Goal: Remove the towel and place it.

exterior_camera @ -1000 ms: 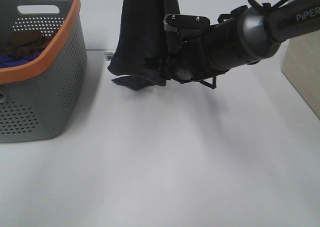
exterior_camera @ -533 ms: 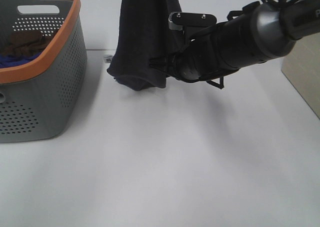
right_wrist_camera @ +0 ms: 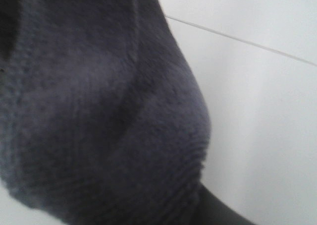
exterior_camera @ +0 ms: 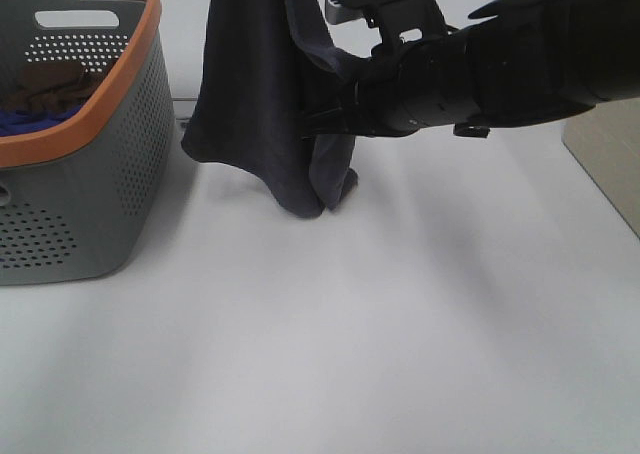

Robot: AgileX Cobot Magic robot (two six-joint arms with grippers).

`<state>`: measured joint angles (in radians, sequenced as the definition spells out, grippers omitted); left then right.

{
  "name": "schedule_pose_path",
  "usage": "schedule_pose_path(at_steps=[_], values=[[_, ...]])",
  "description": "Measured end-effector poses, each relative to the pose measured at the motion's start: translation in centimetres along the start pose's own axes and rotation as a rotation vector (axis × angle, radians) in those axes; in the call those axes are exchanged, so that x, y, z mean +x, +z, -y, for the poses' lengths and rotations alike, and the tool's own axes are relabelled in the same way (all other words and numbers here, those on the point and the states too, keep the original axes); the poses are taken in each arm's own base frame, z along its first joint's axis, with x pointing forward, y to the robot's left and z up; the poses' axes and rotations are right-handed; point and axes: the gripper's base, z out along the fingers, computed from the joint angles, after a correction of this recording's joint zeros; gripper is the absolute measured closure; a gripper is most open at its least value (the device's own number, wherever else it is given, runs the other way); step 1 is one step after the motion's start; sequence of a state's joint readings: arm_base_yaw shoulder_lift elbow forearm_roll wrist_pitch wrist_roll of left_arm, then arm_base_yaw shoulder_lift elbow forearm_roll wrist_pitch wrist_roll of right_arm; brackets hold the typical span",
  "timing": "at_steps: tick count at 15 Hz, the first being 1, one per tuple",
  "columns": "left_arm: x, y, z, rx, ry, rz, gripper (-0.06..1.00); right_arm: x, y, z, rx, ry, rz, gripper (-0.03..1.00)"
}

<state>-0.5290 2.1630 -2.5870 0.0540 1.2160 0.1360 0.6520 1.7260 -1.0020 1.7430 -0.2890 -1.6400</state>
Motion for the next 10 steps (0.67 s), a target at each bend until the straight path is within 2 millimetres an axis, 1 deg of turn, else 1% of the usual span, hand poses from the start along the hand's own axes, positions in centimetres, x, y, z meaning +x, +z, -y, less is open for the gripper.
schedule_pose_path(at_steps=[2, 4, 10], values=[[0.0, 0.0, 0.1, 0.009, -0.003, -0.001, 0.94, -0.6, -0.7, -0.9, -0.11, -0.084, 0.033, 0.97], [0.0, 0.0, 0.1, 0.01, -0.004, -0.001, 0.94, 0.1, -0.8, -1.9, -0.219, -0.148, 0.032, 0.97], [0.0, 0.0, 0.4, 0.043, -0.017, 0.001, 0.94, 4.5, -0.9, -2.4, -0.334, -0.195, -0.081, 0.97]])
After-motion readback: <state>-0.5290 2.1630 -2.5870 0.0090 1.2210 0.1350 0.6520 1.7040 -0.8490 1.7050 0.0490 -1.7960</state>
